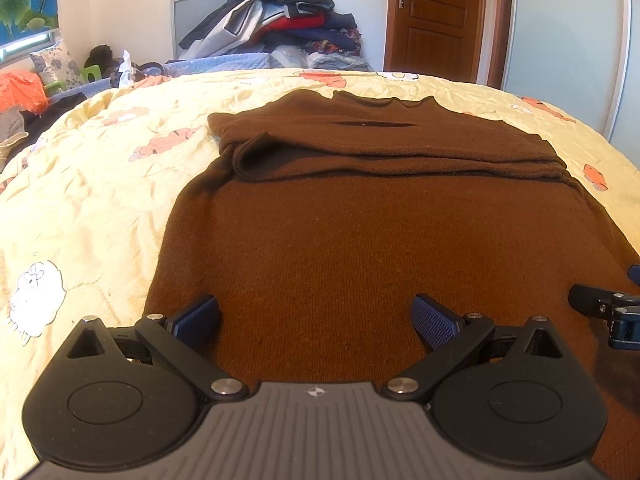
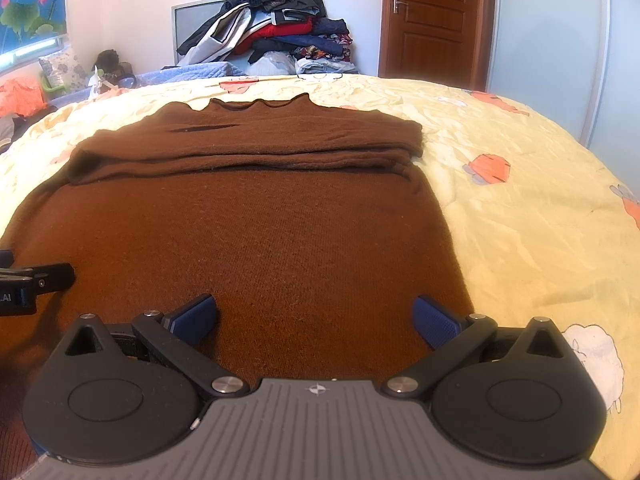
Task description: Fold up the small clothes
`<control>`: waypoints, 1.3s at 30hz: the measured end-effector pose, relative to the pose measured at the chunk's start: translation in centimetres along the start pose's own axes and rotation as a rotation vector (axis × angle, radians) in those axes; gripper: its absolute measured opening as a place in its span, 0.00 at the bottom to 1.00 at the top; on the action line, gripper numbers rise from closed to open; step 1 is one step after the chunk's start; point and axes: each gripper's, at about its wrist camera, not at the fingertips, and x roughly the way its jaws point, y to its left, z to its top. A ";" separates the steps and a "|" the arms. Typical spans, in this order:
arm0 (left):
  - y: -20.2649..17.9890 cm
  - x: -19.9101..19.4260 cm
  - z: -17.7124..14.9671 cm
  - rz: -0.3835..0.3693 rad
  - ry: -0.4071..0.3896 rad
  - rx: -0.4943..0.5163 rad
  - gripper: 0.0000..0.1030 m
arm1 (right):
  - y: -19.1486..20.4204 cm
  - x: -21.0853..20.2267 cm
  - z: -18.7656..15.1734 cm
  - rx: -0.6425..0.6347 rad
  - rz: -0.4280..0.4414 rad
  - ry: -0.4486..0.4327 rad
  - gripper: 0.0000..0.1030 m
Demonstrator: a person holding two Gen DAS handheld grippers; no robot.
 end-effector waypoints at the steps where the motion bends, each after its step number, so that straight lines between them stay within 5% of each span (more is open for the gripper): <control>1: 0.0 0.0 0.0 0.001 -0.001 -0.001 1.00 | 0.0 0.0 0.0 -0.001 0.000 0.000 1.00; 28: -0.3 0.1 0.0 0.010 0.013 0.011 1.00 | 0.2 0.3 0.2 -0.012 0.011 0.006 1.00; 39: 0.5 -3.4 -2.7 -0.036 0.013 0.087 1.00 | 0.0 -1.0 -0.6 -0.051 0.045 0.017 1.00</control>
